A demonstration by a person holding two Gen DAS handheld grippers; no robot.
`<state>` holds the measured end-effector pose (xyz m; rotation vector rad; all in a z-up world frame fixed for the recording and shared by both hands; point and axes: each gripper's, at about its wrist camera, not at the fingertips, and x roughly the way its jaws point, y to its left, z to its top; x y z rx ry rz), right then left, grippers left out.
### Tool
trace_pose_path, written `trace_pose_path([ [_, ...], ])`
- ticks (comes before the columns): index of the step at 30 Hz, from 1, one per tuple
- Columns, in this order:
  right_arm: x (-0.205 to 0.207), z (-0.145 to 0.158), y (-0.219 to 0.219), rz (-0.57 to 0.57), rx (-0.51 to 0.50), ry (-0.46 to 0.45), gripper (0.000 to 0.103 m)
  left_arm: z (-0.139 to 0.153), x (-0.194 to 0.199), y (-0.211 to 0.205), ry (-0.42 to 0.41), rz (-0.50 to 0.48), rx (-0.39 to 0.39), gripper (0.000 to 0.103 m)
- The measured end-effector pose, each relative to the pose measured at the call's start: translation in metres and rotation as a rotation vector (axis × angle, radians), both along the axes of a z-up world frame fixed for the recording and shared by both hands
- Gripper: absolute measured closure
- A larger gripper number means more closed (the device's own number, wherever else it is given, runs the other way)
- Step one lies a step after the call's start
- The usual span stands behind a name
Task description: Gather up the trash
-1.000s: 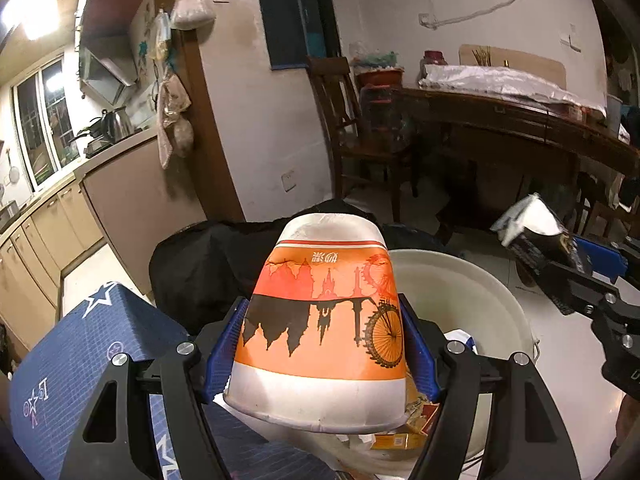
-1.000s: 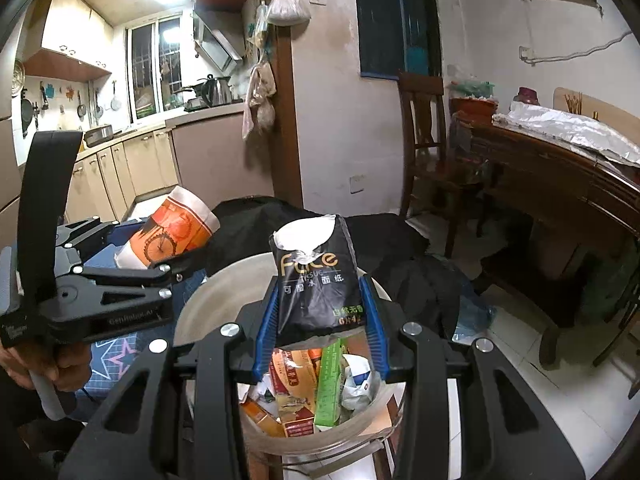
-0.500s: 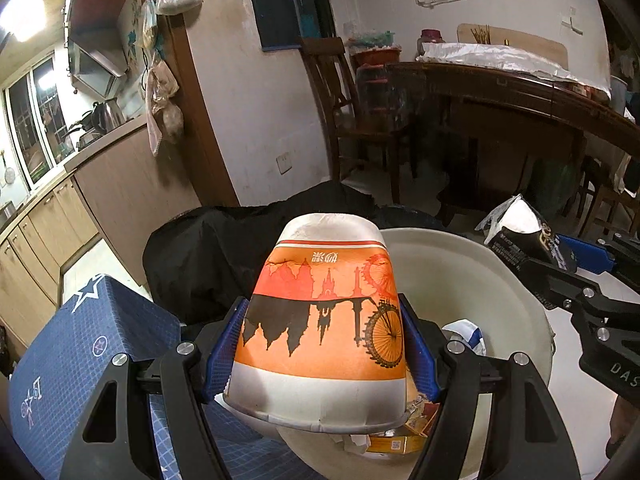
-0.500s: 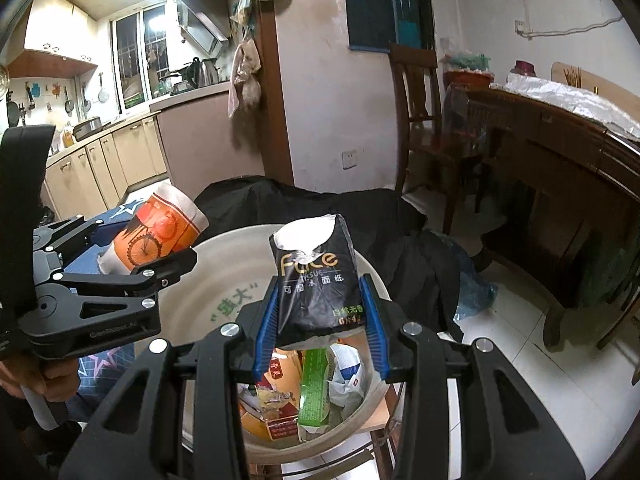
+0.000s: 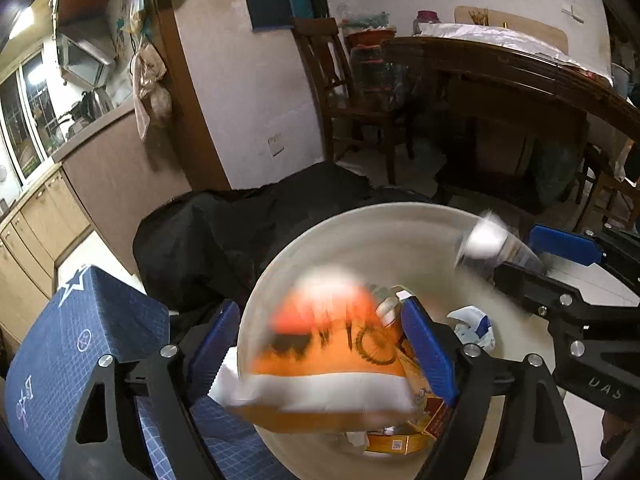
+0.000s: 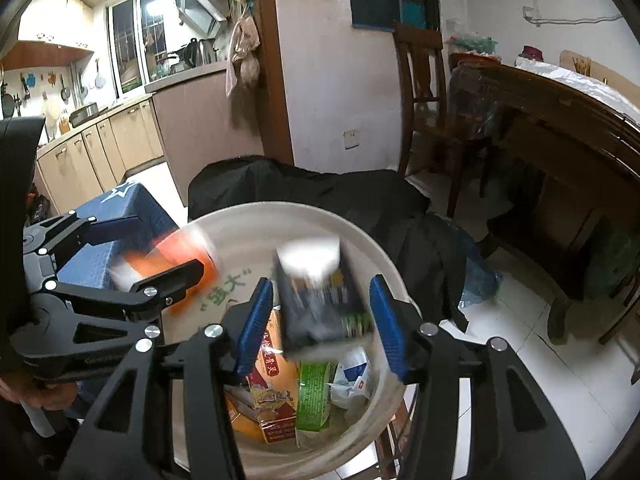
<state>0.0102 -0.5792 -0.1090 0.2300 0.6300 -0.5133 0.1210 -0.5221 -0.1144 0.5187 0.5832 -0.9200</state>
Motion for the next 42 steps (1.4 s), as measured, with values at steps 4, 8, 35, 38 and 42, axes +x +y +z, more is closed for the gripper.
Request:
trace_pose_path([
  [4, 0.000, -0.004, 0.003, -0.004, 0.003, 0.003, 0.055, -0.001, 0.006, 0.007, 0.003, 0.007, -0.003, 0.019],
  [8, -0.010, 0.001, 0.013, -0.029, -0.010, -0.012, 0.055, 0.005, 0.010, 0.023, 0.008, 0.015, -0.020, 0.019],
  [35, -0.203, 0.049, 0.241, -0.329, -0.281, 0.011, 0.006, 0.052, -0.133, 0.302, -0.097, -0.061, -0.425, 0.005],
  [38, -0.216, 0.045, 0.247, -0.352, -0.267, 0.019, 0.006, 0.057, -0.146, 0.312, -0.175, -0.028, -0.430, 0.005],
  [42, -0.224, 0.044, 0.253, -0.406, -0.287, 0.006, 0.006, 0.060, -0.152, 0.322, -0.218, -0.041, -0.444, 0.004],
])
